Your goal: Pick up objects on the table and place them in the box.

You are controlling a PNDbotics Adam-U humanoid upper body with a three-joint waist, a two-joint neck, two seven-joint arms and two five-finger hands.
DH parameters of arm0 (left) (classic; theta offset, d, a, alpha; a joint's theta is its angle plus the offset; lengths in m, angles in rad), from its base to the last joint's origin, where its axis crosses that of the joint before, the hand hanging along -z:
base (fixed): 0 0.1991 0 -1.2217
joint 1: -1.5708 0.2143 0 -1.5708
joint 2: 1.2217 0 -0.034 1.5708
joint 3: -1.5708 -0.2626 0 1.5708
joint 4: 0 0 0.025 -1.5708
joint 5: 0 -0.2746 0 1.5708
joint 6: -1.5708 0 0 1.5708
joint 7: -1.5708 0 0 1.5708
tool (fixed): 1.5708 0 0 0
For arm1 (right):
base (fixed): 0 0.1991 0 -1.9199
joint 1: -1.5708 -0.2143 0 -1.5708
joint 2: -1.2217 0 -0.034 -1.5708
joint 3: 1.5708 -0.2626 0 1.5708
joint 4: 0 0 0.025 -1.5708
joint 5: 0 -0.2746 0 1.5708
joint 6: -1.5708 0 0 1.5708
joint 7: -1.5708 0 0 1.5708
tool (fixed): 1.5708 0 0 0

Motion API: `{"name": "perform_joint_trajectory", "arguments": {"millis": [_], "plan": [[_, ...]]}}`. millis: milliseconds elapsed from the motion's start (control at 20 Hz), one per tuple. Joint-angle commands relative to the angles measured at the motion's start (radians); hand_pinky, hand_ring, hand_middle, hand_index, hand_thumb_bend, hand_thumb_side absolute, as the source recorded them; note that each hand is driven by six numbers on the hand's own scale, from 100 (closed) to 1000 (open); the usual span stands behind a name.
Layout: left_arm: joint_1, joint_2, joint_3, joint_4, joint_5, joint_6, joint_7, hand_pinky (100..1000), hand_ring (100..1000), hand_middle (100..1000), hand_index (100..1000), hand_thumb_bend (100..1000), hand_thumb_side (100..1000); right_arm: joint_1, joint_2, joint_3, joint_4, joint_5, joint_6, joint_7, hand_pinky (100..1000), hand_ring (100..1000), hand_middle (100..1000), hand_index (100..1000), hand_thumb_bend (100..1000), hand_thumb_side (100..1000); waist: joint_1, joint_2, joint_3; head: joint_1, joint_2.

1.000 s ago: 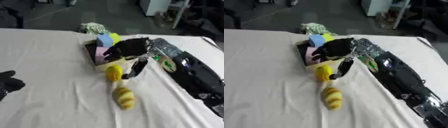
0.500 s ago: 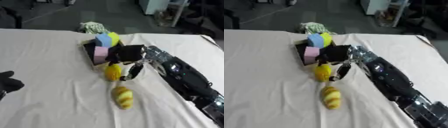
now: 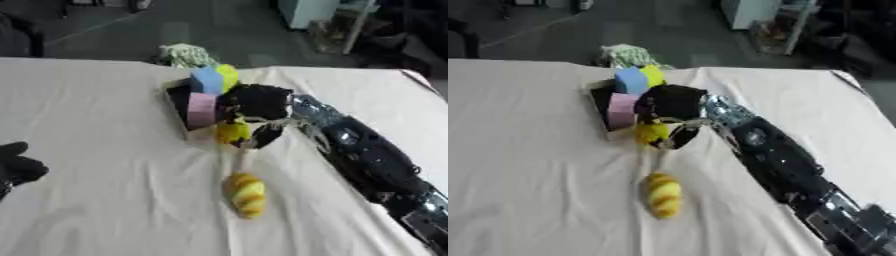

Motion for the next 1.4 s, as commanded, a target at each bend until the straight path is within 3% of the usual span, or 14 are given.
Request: {"name": "perform_joint_trajectory", "arguments": {"millis": [50, 350, 550, 750, 1000, 1400], "plan": [[-0.005, 0.001, 0.006, -0.019, -0.003, -0.001, -0.001, 815, 716, 631, 838, 100, 729, -0.037, -0.03, -0.034, 0.021, -0.116, 0.039, 0.001, 793, 774, 702, 441, 100, 200, 0.005, -0.017, -0.001, -0.003, -0.002], [-0.005, -0.001, 0.001, -0.019, -0.001, 0.0, -0.008, 816, 717, 632, 838, 100, 729, -0.125, -0.02, -0.078, 0.116, -0.285, 0.134, 0.069, 771, 741, 656, 449, 100, 133, 0.007, -0.018, 0.003, -0.008, -0.004], [-0.008, -0.004, -0.001, -0.019, 0.002, -0.001, -0.012, 816, 718, 633, 839, 100, 729, -0.178, 0.012, -0.098, 0.219, -0.326, 0.22, 0.083, 766, 737, 656, 483, 100, 133, 0.011, -0.016, 0.01, -0.017, -0.006], [-0.01, -0.006, -0.003, -0.019, 0.004, 0.0, -0.016, 818, 718, 633, 839, 100, 730, -0.208, 0.04, -0.111, 0.3, -0.302, 0.296, 0.06, 763, 735, 662, 552, 100, 141, 0.011, -0.015, 0.018, -0.024, -0.005], [-0.013, -0.009, -0.005, -0.019, 0.008, 0.002, -0.02, 818, 719, 632, 839, 100, 731, -0.228, 0.061, -0.118, 0.353, -0.252, 0.369, 0.003, 766, 745, 690, 701, 100, 150, 0.009, -0.016, 0.026, -0.031, -0.007], [-0.014, -0.008, -0.003, -0.019, 0.011, 0.005, -0.02, 819, 719, 632, 839, 100, 732, -0.222, 0.06, -0.109, 0.354, -0.166, 0.368, 0.005, 791, 785, 754, 919, 100, 171, 0.006, -0.019, 0.027, -0.031, -0.009]]}}
